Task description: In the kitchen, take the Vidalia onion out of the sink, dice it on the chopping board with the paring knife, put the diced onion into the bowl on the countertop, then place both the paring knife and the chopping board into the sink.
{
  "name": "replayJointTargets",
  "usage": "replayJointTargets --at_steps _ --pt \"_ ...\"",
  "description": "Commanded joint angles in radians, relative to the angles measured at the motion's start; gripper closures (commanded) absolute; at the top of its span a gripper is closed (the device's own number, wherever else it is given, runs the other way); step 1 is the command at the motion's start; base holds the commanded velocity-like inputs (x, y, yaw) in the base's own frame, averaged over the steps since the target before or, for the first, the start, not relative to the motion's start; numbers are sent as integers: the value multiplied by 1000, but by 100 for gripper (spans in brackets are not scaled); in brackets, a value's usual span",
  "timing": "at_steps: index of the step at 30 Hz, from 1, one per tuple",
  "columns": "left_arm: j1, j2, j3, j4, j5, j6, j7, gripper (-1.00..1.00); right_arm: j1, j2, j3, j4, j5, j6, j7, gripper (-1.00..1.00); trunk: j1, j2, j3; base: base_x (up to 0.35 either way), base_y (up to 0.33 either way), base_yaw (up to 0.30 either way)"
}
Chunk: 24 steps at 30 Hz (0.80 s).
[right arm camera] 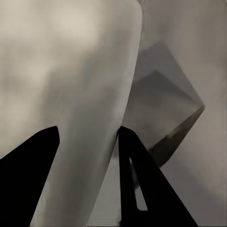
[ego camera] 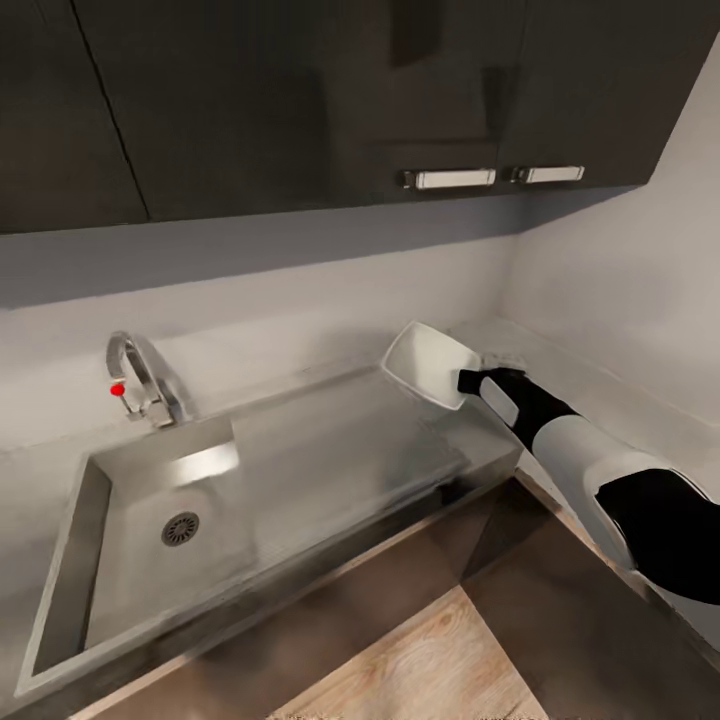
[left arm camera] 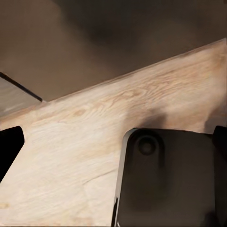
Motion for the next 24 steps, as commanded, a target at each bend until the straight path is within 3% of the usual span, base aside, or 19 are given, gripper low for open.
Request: replayJointTargets --at_steps 1,10,18,21,24 --pt "0 1 -9 -2 6 -1 6 -100 0 -1 9 -14 -10 13 -32 100 0 -1 0 -284 165 198" --pt "0 1 -9 0 6 -1 6 -100 0 1 12 -22 -7 34 -105 100 0 -1 12 -284 152 206" --pt "0 1 -9 0 6 -1 6 -100 0 9 13 -22 -5 51 -122 100 0 -1 22 -284 149 210" --pt "0 1 -9 0 6 -1 6 -100 0 26 12 -22 63 53 -123 100 0 -1 25 -284 152 210" --pt "0 1 -9 0 6 -1 6 -100 0 38 11 -22 98 53 -123 100 0 -1 29 -284 159 210"
